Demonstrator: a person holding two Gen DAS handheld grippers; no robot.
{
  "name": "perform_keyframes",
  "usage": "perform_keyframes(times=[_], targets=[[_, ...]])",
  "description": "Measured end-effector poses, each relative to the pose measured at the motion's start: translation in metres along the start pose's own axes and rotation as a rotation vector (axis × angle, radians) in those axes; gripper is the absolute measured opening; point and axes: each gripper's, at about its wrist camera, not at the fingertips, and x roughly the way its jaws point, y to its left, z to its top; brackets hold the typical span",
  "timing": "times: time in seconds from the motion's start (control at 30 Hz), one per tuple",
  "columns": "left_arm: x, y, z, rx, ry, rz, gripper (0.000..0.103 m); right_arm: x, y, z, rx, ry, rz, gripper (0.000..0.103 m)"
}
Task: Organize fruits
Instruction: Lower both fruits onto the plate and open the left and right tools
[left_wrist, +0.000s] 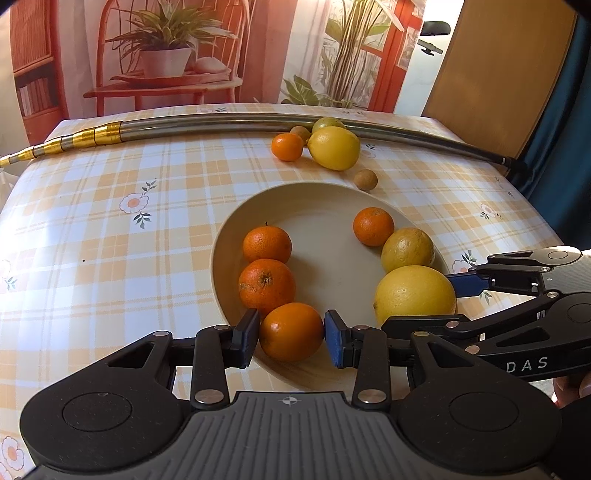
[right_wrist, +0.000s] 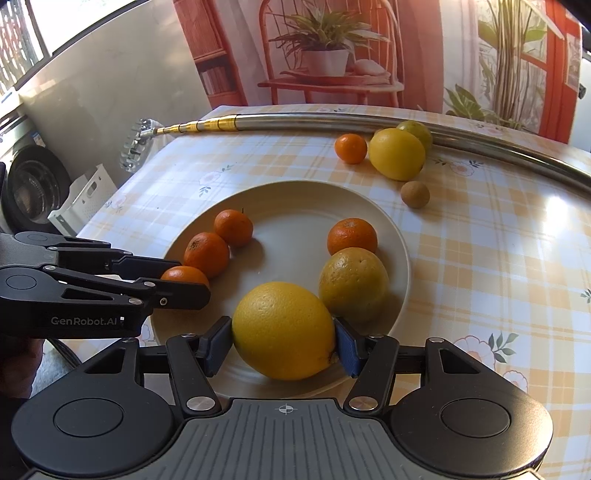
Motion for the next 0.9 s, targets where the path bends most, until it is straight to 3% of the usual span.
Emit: perform_keyframes(times=[0.9], targets=[[-0.018, 0.000, 0.001, -0.021, -0.056, 0.035, 0.040, -0.022, 0.012, 0.001, -0.042, -0.067, -0.038, 0.055]])
